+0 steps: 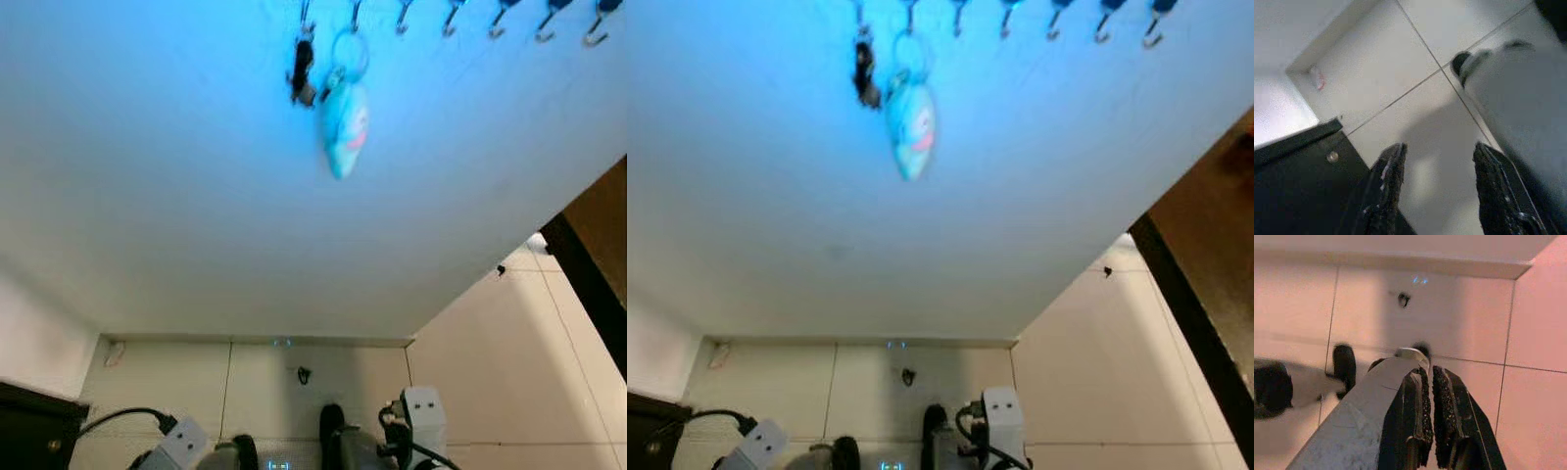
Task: Hang keys on a hook
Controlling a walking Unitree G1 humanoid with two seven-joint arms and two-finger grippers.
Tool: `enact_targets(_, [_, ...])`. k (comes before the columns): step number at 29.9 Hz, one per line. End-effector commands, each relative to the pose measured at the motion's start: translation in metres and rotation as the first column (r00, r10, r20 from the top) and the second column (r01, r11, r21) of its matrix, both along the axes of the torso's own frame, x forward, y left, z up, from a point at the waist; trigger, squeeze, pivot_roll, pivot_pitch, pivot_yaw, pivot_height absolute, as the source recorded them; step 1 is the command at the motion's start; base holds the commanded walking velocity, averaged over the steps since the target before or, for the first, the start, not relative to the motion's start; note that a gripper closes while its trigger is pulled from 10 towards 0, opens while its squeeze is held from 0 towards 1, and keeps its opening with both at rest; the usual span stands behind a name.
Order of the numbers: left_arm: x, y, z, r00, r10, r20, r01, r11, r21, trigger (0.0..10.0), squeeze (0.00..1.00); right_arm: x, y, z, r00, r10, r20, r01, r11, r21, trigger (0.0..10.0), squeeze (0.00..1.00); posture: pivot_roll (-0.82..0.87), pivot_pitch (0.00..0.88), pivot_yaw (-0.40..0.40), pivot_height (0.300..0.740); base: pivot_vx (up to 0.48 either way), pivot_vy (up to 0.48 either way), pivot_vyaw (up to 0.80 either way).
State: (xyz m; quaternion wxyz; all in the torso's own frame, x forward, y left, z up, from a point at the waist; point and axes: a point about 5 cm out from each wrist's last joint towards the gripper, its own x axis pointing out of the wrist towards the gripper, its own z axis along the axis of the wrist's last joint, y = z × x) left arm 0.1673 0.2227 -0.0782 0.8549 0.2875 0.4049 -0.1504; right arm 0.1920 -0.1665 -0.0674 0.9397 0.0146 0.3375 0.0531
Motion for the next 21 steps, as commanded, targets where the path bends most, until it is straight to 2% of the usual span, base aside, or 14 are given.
enact_targets(1, [-0.017,-0.002,-0.008,0.998,0.009,-0.059,-0.01,1.0,-0.007,10.0,0.0,-0.007,0.0,-0.005,1.0,0.002,-0.025,-0.002,1.0,-0.009,10.0,0.0,-0.15,0.153,0.035,0.74,-0.476,0.0,0.0])
enact_targets(14, [-0.014,-0.005,-0.008,0.999,0.005,-0.052,-0.005,1.0,-0.012,10.0,0.0,-0.002,-0.002,-0.003,1.0,0.008,0.0,-0.008,1.0,-0.029,10.0,0.0,-0.15,0.144,0.03,0.74,-0.471,0.0,0.0])
enact_targets(20, [-0.013,-0.006,-0.007,1.0,0.014,-0.024,-0.015,1.0,-0.02,10.0,0.0,0.006,-0.003,0.002,0.999,0.01,0.048,-0.008,0.999,-0.041,10.0,0.0,-0.15,0.144,0.029,0.74,-0.382,0.0,0.0])
enact_targets(21, [-0.013,-0.006,-0.006,0.999,0.047,0.011,-0.046,0.998,-0.049,10.0,0.0,0.016,-0.004,0.009,0.995,-0.009,0.102,0.012,0.999,-0.031,10.0,0.0,-0.15,0.146,0.029,0.74,0.0,0.0,0.0])
